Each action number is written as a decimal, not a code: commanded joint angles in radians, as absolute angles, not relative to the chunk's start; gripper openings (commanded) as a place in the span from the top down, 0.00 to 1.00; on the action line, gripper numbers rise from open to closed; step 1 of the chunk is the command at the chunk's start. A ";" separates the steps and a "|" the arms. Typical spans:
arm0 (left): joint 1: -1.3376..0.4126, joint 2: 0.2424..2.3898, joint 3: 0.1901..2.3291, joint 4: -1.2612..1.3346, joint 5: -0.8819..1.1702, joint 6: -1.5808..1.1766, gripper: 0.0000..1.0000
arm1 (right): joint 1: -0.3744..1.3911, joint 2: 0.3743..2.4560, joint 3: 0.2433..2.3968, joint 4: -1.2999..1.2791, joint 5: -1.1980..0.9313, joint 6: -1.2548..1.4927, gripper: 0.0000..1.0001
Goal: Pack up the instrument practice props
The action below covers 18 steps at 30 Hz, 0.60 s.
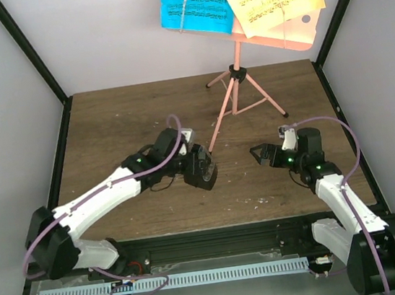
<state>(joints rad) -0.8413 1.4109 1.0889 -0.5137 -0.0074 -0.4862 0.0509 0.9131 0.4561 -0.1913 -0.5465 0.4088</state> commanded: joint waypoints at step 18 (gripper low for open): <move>-0.615 1.266 0.754 0.023 0.613 -0.326 0.03 | 0.046 0.902 0.428 -0.132 -0.678 0.424 0.00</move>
